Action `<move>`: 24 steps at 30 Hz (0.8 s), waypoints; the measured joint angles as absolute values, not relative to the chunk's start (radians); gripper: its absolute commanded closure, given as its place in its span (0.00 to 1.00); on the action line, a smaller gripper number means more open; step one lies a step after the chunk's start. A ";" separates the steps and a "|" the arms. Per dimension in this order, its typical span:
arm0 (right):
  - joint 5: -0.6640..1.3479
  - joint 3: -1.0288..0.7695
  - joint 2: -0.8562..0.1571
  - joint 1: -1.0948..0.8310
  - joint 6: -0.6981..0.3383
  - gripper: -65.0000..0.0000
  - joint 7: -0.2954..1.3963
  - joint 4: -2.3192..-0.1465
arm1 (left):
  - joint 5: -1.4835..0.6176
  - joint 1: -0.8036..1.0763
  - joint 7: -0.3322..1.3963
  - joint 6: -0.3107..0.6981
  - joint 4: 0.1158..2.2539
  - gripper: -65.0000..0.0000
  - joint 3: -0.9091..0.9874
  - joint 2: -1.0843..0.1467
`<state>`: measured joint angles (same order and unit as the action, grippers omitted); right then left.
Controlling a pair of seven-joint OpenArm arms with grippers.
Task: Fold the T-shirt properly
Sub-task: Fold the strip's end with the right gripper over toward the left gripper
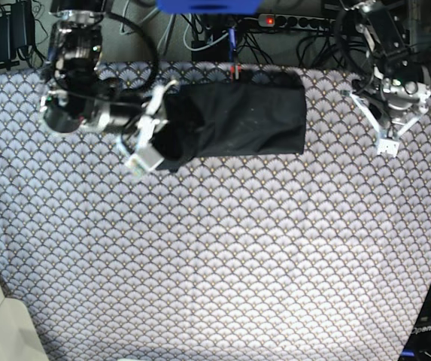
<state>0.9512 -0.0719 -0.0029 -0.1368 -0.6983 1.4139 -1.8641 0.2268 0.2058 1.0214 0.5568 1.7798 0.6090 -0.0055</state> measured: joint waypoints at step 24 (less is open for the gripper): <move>0.755 0.075 0.095 -0.072 -0.698 1.00 1.324 -1.663 | 0.227 0.207 1.021 0.557 1.780 1.00 0.659 -0.005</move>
<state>0.7547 0.0750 0.0952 -0.0715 -0.6979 1.3239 -1.6630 0.2272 0.2073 1.0214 0.5568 1.7802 0.6594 -0.0051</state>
